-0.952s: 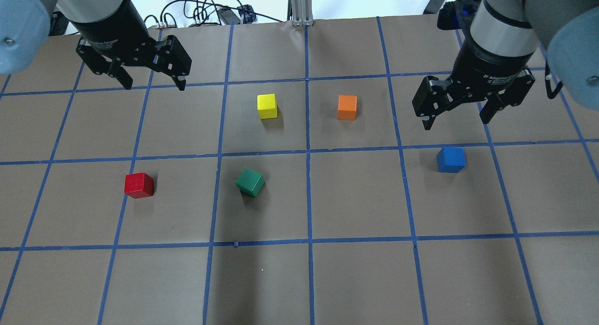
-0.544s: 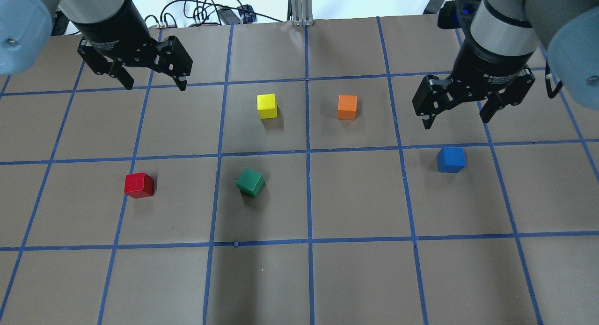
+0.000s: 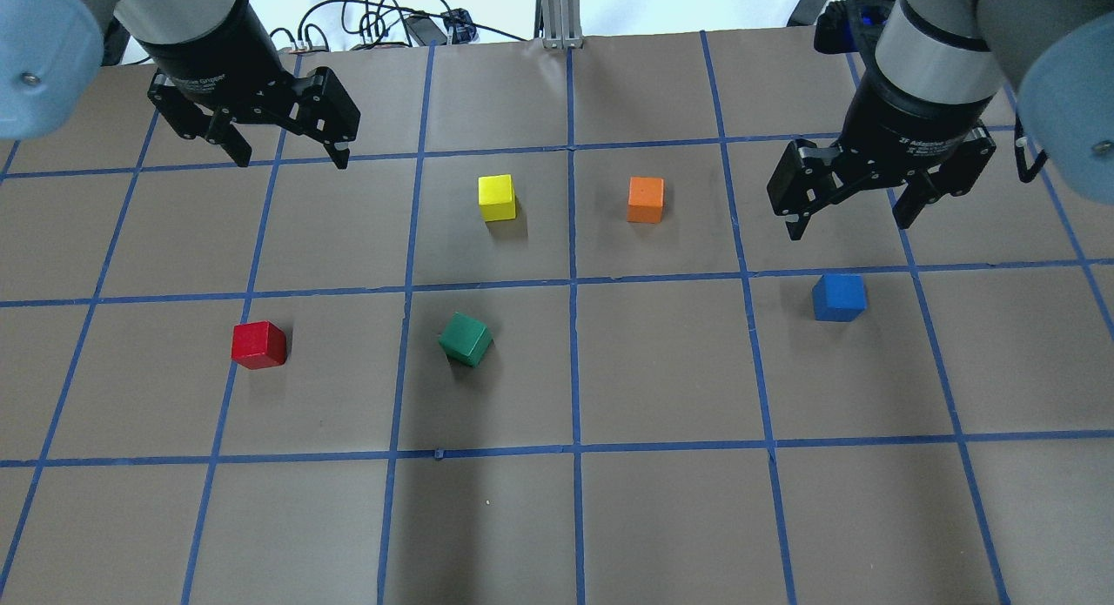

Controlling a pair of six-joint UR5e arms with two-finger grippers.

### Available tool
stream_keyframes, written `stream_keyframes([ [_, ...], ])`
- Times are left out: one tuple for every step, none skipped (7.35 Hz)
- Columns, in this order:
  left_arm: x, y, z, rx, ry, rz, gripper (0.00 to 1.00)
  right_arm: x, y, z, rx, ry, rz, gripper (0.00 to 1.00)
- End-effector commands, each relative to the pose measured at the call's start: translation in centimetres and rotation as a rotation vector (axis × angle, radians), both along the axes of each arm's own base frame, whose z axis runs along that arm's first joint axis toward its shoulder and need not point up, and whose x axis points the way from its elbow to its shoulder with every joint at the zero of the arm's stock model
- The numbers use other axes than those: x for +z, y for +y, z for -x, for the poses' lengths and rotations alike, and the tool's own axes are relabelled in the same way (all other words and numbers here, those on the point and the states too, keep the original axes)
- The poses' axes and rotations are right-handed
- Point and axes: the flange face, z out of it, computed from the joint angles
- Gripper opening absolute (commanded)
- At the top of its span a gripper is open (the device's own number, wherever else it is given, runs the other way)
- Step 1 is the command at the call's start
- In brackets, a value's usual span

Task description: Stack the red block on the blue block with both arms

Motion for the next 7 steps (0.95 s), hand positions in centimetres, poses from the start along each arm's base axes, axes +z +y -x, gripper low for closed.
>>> stream_keyframes([
  [-0.2, 0.0, 0.0, 0.002, 0.001, -0.006, 1.00, 0.0, 0.0, 0.0, -0.001, 0.000, 0.000, 1.00],
  [-0.7, -0.4, 0.0, 0.002, 0.000, -0.012, 1.00, -0.1, 0.0, 0.0, 0.003, 0.004, -0.002, 1.00],
  [-1.0, -0.8, -0.4, 0.008, 0.000, -0.014, 1.00, -0.1, 0.0, 0.0, 0.000, 0.005, -0.001, 1.00],
  [-1.8, -1.4, -2.0, 0.029, 0.001, -0.031, 1.00, 0.0, 0.1, -0.1, -0.007, -0.004, 0.000, 1.00],
  [-3.8, -2.5, -5.7, 0.093, 0.016, -0.070, 1.00, 0.0, 0.1, -0.2, -0.003, -0.010, -0.002, 1.00],
  [-6.2, -2.7, -9.9, 0.144, 0.024, -0.113, 1.00, -0.1, 0.0, -0.1, -0.001, -0.008, -0.003, 1.00],
  [-8.1, -2.6, -12.2, 0.110, 0.030, -0.125, 1.00, -0.2, -0.1, -0.1, -0.012, -0.010, -0.007, 1.00],
])
